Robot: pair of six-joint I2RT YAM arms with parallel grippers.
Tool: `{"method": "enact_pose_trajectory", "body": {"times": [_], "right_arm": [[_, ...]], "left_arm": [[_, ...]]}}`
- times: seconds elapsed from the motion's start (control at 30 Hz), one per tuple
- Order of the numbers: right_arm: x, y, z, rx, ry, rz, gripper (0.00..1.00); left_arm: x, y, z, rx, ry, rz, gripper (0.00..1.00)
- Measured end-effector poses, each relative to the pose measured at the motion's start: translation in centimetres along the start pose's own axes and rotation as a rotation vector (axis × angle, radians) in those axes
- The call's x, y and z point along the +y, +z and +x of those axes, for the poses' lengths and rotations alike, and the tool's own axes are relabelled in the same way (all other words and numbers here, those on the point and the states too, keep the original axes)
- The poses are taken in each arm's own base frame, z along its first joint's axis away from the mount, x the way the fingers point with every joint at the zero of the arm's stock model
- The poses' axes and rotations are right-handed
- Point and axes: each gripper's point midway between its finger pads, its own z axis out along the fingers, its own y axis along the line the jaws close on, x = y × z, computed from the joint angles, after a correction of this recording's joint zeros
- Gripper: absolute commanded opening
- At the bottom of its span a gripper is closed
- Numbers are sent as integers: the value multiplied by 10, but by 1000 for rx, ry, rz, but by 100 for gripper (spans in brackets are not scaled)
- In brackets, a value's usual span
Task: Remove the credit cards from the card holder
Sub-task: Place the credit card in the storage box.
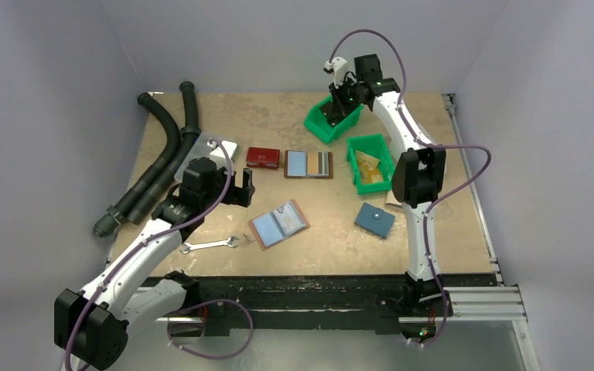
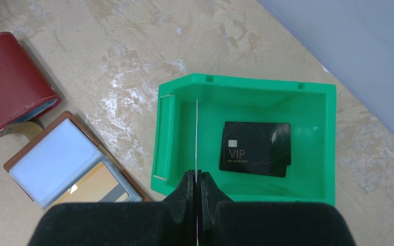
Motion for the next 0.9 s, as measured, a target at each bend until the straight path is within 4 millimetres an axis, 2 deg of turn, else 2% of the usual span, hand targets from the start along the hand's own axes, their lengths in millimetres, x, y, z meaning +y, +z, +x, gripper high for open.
{"method": "enact_pose_trajectory", "body": {"times": [0.33, 0.6, 0.63, 0.7, 0.77, 0.83, 0.87, 0.9], "right_arm": [[2, 16, 13, 39, -3, 11, 2], [12, 21, 11, 46, -20, 4, 6], [12, 21, 11, 48, -21, 8, 11], [8, 22, 11, 53, -22, 37, 37], [-5, 22, 8, 51, -26, 118, 54], [-24, 20, 4, 49, -19, 235, 63], [-41, 15, 0, 46, -19, 337, 65], [-45, 14, -1, 45, -15, 362, 66]], "left_arm": [[-4, -1, -7, -26, -8, 33, 92], [-5, -1, -7, -25, -8, 42, 92], [-5, -1, -7, -25, -8, 43, 92], [-6, -1, -7, -25, -8, 44, 92], [-6, -1, -7, -25, -8, 46, 92], [-6, -1, -7, -25, -8, 47, 92], [-6, -1, -7, -24, -8, 47, 92], [-6, -1, -7, -24, -8, 47, 92]]}}
